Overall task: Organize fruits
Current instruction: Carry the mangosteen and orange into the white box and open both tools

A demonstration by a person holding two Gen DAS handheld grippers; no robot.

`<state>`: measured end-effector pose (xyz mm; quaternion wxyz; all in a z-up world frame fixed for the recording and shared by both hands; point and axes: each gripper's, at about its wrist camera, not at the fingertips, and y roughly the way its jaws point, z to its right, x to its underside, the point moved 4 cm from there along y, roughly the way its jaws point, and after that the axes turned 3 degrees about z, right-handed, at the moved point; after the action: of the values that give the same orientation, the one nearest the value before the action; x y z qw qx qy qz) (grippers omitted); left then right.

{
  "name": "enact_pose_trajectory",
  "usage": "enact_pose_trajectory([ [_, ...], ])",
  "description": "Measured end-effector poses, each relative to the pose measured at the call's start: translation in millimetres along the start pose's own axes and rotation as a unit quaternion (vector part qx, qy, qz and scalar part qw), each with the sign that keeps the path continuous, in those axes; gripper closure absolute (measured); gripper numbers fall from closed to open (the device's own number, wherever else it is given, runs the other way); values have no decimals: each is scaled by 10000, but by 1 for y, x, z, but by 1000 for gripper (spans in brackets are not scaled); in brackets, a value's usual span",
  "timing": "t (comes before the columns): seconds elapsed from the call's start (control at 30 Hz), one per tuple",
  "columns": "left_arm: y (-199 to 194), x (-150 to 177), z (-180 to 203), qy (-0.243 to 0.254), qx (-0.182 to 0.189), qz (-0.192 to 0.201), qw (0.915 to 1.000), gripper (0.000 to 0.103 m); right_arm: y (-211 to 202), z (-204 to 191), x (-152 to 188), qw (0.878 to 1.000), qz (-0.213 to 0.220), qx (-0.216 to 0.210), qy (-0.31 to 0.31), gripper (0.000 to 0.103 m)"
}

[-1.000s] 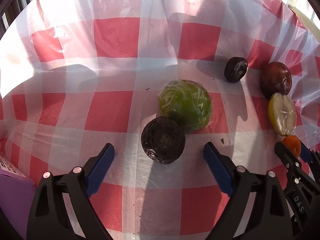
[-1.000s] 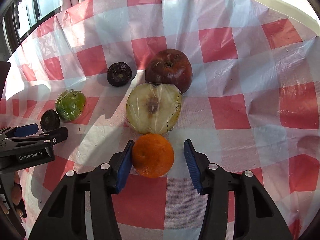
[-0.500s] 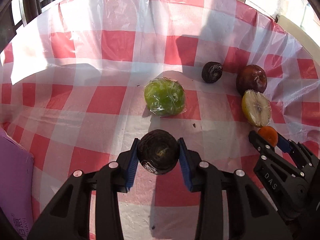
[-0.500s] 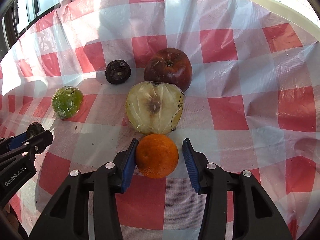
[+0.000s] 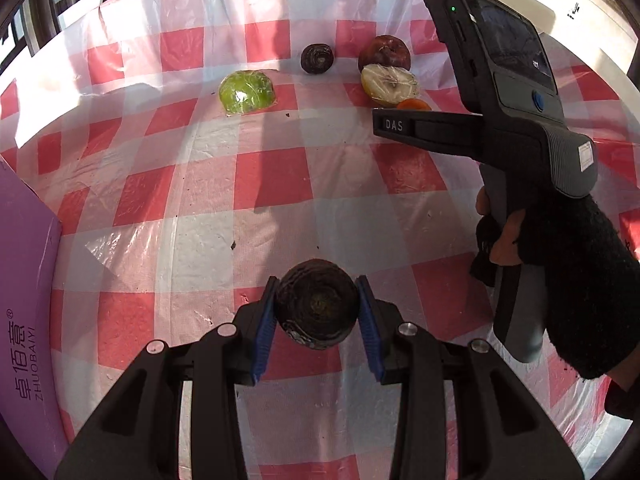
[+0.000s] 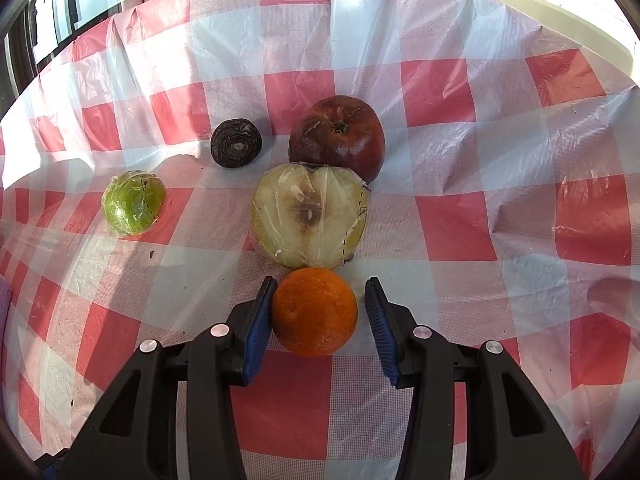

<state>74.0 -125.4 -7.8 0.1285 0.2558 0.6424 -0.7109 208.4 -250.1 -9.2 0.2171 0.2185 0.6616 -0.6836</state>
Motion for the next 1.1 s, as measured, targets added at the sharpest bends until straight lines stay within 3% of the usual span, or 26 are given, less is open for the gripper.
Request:
enact_pose_trajectory([
  [0.13, -19, 18, 15, 202, 275, 3, 9994, 65, -1, 0, 0, 10000, 12, -24, 15, 59],
  [0.2, -30, 26, 20, 316, 373, 31, 9988, 65, -4, -1, 2, 10000, 28, -19, -32, 66],
  [0.37, -68, 47, 14, 504, 522, 142, 9973, 65, -39, -9, 31, 9997, -153, -184, 7, 67],
  [0.53, -95, 62, -21, 419, 497, 87, 9978, 65, -86, -29, 82, 9978, -606, -124, -221, 67],
  [0.7, -124, 53, -66, 391, 377, 321, 9980, 65, -124, -64, 118, 9902, -1273, -42, -575, 67],
  [1.1, -179, 30, -148, 381, 37, 812, 9960, 65, -190, -159, 131, 9812, -1569, -192, -1105, 67],
])
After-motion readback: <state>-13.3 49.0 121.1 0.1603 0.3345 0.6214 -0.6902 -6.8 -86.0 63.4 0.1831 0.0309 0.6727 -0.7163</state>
